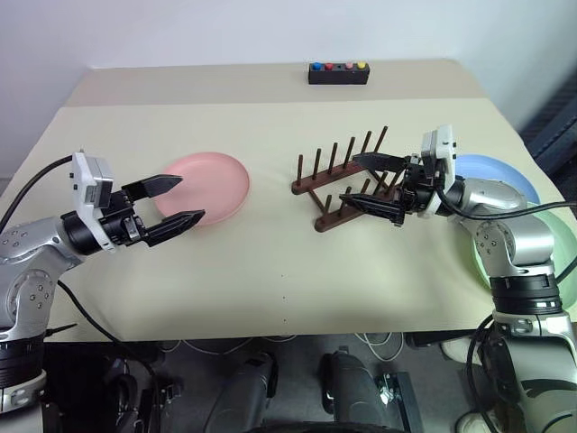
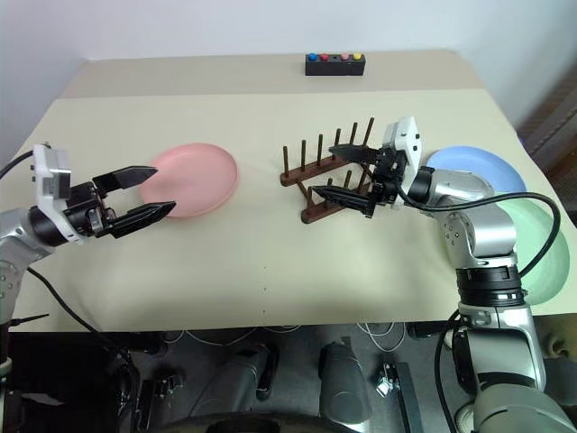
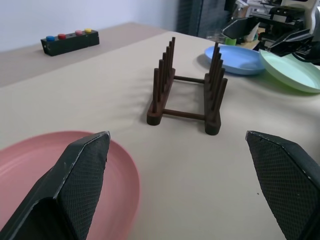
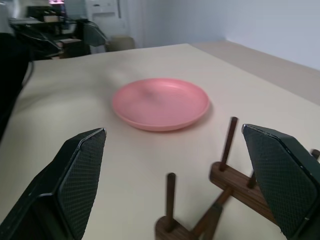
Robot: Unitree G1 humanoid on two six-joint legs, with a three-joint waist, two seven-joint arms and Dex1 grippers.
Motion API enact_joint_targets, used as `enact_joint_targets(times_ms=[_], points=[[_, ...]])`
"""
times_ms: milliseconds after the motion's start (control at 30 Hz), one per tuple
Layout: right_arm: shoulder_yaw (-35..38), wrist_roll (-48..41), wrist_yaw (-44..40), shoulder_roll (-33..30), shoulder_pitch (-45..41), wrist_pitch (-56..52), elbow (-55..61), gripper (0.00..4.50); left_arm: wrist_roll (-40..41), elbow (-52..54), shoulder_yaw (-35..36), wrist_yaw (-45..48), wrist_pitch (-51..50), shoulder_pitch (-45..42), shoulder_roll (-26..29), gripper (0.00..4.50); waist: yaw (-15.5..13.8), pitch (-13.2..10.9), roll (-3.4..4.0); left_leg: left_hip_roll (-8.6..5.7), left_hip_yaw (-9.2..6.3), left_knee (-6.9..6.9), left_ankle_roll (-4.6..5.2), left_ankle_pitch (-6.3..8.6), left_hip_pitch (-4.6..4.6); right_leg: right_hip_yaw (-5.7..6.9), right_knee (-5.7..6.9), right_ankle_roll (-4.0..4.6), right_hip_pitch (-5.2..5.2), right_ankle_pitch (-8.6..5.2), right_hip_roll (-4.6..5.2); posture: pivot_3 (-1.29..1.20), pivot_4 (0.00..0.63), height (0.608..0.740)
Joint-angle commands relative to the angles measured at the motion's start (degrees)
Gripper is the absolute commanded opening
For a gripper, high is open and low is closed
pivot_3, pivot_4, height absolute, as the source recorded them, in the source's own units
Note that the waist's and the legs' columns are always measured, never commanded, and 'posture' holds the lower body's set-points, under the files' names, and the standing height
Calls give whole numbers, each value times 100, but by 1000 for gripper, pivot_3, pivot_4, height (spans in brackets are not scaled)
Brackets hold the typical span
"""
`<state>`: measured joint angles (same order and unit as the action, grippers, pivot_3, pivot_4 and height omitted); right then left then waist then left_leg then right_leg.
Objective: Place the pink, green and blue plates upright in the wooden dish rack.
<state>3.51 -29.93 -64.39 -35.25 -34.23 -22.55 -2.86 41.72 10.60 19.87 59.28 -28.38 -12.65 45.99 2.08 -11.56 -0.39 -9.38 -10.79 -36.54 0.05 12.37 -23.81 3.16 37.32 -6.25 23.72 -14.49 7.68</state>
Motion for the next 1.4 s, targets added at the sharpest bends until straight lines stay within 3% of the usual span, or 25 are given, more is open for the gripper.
enact_joint_targets(times_ms=[33,333,467,667,867,1100,1400], points=[[59,33,11,-111,-101,57,233,4453,-11,112,-21,-65,73,-15,-86,4500,-22,0,0,2,5,2,-1,0,2,-6,-1,2,2,1,-1,0,150,740],[36,132,-67,-142,-263,101,72,4453,-79,262,-30,-232,115,99,-200,4500,-140,1,-2,22,87,31,0,0,7,-81,-6,8,43,7,-9,0,150,740],[72,156,-80,-107,-254,185,21,4453,-227,223,-399,-172,98,-105,-258,4500,-164,2,-3,22,99,31,3,0,7,-92,-6,7,47,8,-9,0,150,740],[221,149,80,-100,-153,333,-14,4453,-691,427,-1338,-674,269,-462,-1109,4500,-162,5,-11,21,110,29,9,-2,6,-105,-11,1,47,14,-9,0,150,740],[48,307,75,114,-304,656,-306,4453,-1049,291,-1505,-776,427,-583,-1147,4500,-115,7,-12,37,130,37,7,-3,16,-116,-6,12,57,23,-19,0,150,740],[137,324,217,61,-266,736,-169,4453,-2161,-393,-2675,-1025,701,-989,-1606,4500,-198,8,-13,33,134,35,8,-3,18,-129,-14,0,49,30,-24,0,150,740],[525,91,575,-170,228,468,580,4453,-2997,-1588,-3259,-1870,704,-1837,-2768,4500,-277,9,-16,34,137,35,6,-4,17,-133,-15,-3,52,32,-26,0,150,740]])
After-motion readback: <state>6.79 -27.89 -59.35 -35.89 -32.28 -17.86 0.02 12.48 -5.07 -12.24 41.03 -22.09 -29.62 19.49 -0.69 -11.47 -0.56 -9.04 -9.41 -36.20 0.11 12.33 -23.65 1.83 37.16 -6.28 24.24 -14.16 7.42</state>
